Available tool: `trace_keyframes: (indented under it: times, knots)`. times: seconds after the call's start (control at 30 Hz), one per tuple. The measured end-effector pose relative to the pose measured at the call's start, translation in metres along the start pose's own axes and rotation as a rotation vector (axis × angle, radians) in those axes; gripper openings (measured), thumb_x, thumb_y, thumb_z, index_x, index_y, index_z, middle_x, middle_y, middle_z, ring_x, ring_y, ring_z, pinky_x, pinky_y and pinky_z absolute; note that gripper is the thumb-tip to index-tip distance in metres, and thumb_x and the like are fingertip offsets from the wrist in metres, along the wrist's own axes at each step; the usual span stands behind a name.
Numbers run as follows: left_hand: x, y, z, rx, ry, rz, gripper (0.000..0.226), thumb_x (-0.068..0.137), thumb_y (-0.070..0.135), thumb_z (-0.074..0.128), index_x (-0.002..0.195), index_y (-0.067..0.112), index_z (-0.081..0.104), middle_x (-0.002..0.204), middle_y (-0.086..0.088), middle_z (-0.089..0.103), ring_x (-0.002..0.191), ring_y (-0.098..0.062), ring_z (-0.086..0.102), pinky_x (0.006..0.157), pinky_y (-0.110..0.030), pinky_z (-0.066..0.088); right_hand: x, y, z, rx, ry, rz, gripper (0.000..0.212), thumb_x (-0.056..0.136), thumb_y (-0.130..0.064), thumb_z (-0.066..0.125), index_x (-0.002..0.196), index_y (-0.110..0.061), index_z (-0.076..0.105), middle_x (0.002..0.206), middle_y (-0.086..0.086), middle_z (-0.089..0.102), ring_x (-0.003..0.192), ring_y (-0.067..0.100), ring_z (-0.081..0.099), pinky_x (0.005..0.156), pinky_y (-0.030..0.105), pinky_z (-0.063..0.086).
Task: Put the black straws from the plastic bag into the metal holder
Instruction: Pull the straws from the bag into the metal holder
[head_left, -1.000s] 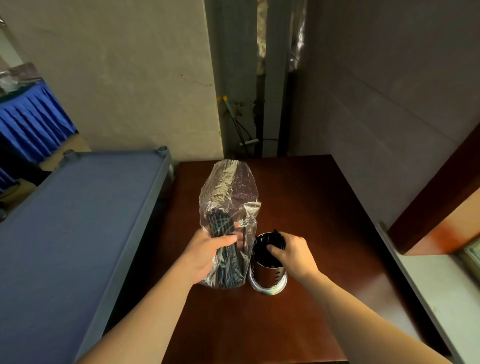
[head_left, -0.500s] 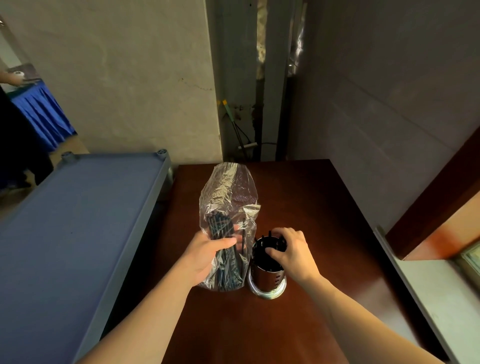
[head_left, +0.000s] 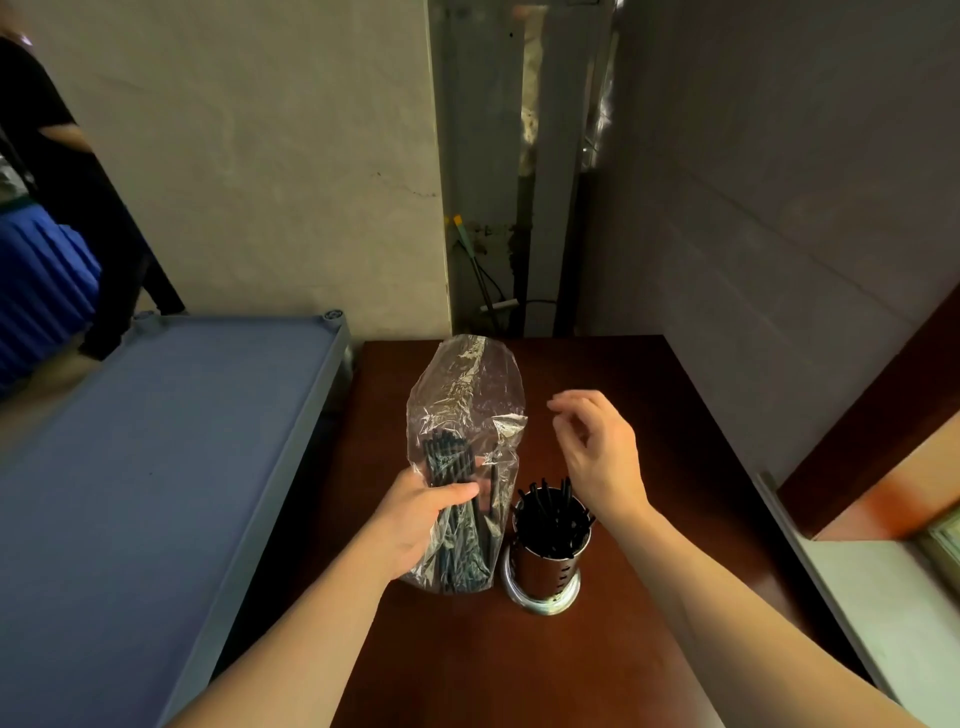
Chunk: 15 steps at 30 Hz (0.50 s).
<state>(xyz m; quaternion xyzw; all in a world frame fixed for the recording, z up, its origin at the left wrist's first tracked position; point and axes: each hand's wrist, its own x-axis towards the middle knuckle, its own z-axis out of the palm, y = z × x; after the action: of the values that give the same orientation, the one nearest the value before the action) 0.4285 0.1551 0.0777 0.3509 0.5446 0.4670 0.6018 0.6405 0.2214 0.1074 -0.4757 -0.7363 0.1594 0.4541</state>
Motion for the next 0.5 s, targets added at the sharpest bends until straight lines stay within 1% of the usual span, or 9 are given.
trace_keyframes:
  times: [0.1, 0.2, 0.27, 0.37, 0.4, 0.47, 0.5]
  knots:
    - [-0.001, 0.001, -0.001, -0.007, 0.006, -0.003, 0.024, 0.086, -0.004, 0.071, 0.105, 0.01, 0.075, 0.107, -0.007, 0.079, 0.103, -0.011, 0.072, 0.097, -0.033, 0.041, 0.018, -0.024, -0.004, 0.041, 0.042, -0.105, 0.02, 0.095, 0.002, 0.06, 0.105, -0.007, 0.074, 0.11, 0.001, 0.069, 0.099, 0.009, 0.065, 0.086, 0.022, 0.054]
    - [-0.002, 0.0, -0.003, 0.017, -0.015, 0.019, 0.023, 0.087, -0.006, 0.068, 0.105, 0.006, 0.074, 0.105, -0.015, 0.079, 0.099, -0.014, 0.075, 0.097, -0.033, 0.042, 0.029, -0.047, -0.004, 0.066, 0.023, -0.211, 0.021, 0.095, 0.003, 0.059, 0.104, -0.007, 0.074, 0.108, 0.002, 0.072, 0.098, 0.009, 0.067, 0.087, 0.016, 0.053]
    - [-0.003, 0.001, -0.003, 0.027, -0.02, 0.036, 0.02, 0.088, -0.007, 0.066, 0.102, 0.004, 0.075, 0.104, -0.021, 0.077, 0.096, -0.015, 0.075, 0.097, -0.033, 0.043, 0.033, -0.059, -0.003, 0.08, -0.076, -0.236, 0.023, 0.096, 0.0, 0.057, 0.11, -0.009, 0.073, 0.109, 0.001, 0.073, 0.101, 0.006, 0.066, 0.087, 0.013, 0.051]
    - [-0.006, 0.002, -0.005, 0.007, -0.015, 0.041, 0.02, 0.089, -0.005, 0.067, 0.104, 0.005, 0.074, 0.104, -0.021, 0.077, 0.093, -0.012, 0.076, 0.094, -0.032, 0.042, 0.038, -0.068, -0.001, 0.039, -0.353, -0.185, 0.032, 0.095, -0.01, 0.057, 0.127, -0.014, 0.066, 0.116, -0.004, 0.072, 0.106, 0.002, 0.063, 0.09, 0.01, 0.047]
    - [-0.006, 0.003, -0.006, -0.003, -0.014, 0.039, 0.02, 0.089, -0.004, 0.067, 0.106, 0.005, 0.074, 0.105, -0.02, 0.077, 0.093, -0.011, 0.075, 0.093, -0.032, 0.041, 0.039, -0.069, -0.001, 0.01, -0.445, -0.163, 0.039, 0.094, -0.013, 0.059, 0.132, -0.015, 0.062, 0.118, -0.005, 0.071, 0.108, 0.003, 0.063, 0.093, 0.014, 0.048]
    - [-0.007, 0.004, -0.009, -0.023, -0.01, 0.03, 0.02, 0.09, -0.002, 0.066, 0.106, 0.007, 0.074, 0.105, -0.017, 0.078, 0.095, -0.011, 0.075, 0.096, -0.034, 0.04, 0.039, -0.07, 0.001, -0.09, -0.564, -0.147, 0.051, 0.09, -0.017, 0.062, 0.14, -0.019, 0.054, 0.12, -0.006, 0.07, 0.115, 0.01, 0.062, 0.102, 0.034, 0.048]
    - [-0.007, 0.005, -0.01, -0.038, -0.001, 0.024, 0.02, 0.091, -0.002, 0.066, 0.105, 0.008, 0.074, 0.104, -0.014, 0.079, 0.097, -0.012, 0.074, 0.099, -0.036, 0.04, 0.039, -0.07, 0.002, -0.157, -0.599, -0.144, 0.055, 0.089, -0.017, 0.063, 0.142, -0.02, 0.051, 0.12, -0.006, 0.07, 0.117, 0.014, 0.06, 0.104, 0.042, 0.045]
